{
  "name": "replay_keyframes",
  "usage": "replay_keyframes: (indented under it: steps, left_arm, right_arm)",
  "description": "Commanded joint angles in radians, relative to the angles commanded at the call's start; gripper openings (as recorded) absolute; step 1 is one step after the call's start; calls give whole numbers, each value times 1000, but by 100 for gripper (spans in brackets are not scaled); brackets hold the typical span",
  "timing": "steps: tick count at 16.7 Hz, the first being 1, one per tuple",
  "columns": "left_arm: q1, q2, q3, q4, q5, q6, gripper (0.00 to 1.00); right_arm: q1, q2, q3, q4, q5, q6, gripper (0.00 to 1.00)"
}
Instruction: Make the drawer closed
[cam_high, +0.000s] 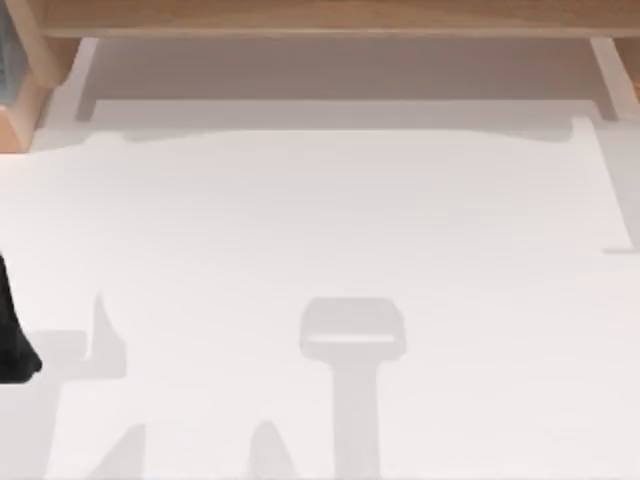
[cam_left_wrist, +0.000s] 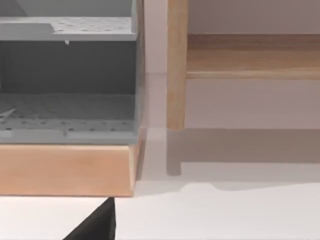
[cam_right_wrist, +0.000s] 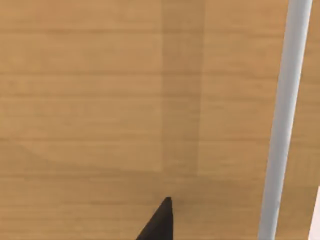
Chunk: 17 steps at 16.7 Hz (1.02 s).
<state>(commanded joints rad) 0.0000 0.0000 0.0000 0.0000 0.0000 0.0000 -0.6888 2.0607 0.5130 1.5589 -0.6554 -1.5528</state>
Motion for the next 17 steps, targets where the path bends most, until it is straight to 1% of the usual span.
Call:
replay_keyframes:
  steps: [6,7,15,17]
  left_arm:
    - [0,0,0,0,0,0,100]
    - [0,0,0,0,0,0,100]
    - [0,0,0,0,0,0,100]
    - [0,0,0,0,0,0,100]
  right_arm:
    - [0,0,0,0,0,0,2]
    - [0,0,0,0,0,0,0]
    - [-2,2,-1,-2,1,2,0]
    - [12,13,16,-18,15,1,0]
